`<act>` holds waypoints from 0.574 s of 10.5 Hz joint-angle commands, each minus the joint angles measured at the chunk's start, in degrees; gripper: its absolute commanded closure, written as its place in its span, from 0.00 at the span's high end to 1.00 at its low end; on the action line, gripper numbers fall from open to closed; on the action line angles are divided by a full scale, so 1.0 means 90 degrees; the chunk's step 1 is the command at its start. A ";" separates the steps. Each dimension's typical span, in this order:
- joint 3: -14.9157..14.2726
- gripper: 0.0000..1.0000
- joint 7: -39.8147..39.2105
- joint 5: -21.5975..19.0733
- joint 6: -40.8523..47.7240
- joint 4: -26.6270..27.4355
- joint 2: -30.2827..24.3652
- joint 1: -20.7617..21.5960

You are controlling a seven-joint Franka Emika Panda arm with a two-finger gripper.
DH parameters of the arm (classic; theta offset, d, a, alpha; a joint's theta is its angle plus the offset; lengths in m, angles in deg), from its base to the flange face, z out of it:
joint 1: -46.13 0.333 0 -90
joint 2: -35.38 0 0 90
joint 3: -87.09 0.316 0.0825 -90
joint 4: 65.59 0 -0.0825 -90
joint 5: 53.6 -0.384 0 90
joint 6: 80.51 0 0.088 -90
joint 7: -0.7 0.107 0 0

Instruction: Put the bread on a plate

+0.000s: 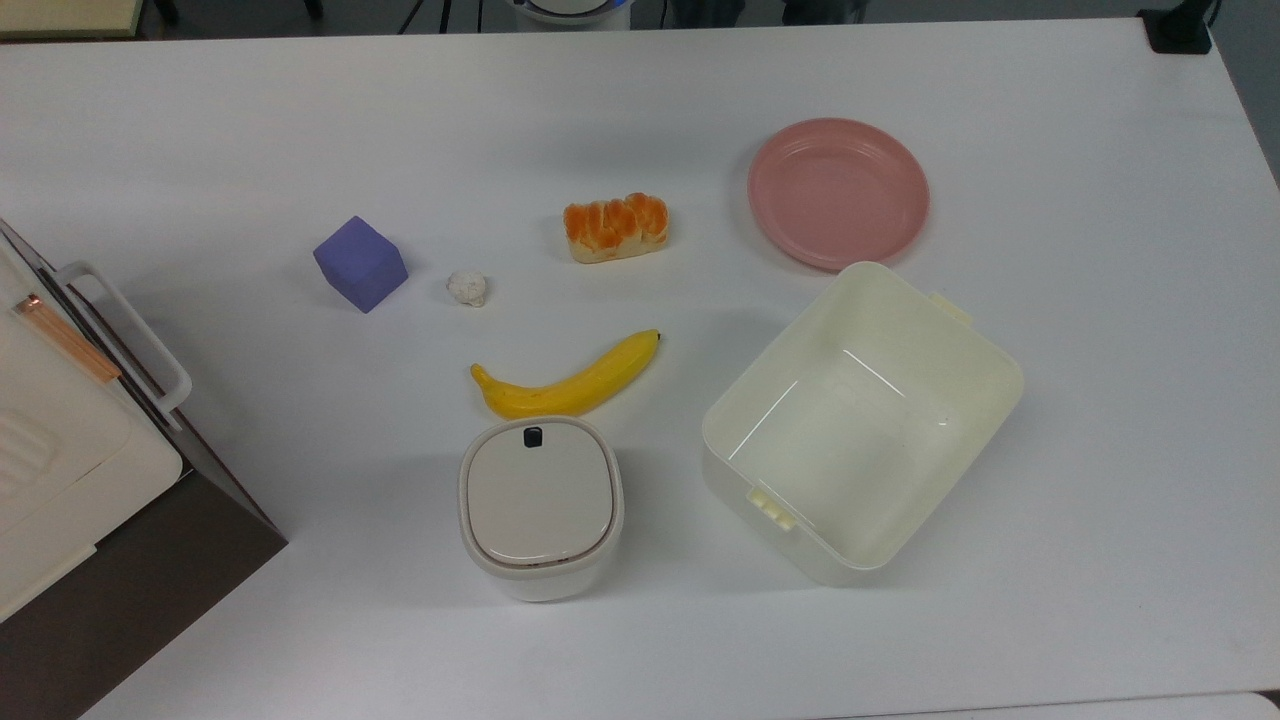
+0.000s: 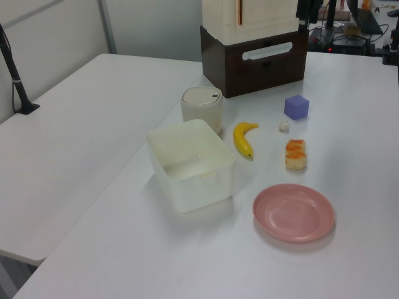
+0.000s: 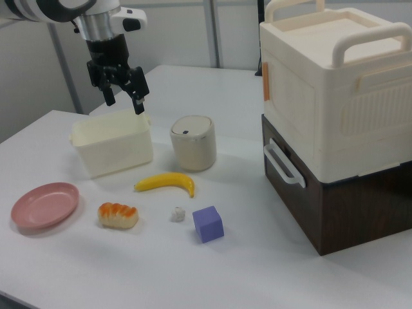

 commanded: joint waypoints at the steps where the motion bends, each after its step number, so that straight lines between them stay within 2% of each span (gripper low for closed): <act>1: -0.0044 1.00 -0.0098 -0.0186 0.0243 -0.0007 -0.0040 0.0075; 6: -0.0073 1.00 -0.0146 -0.0304 0.0194 0.0022 0.0125 0.0046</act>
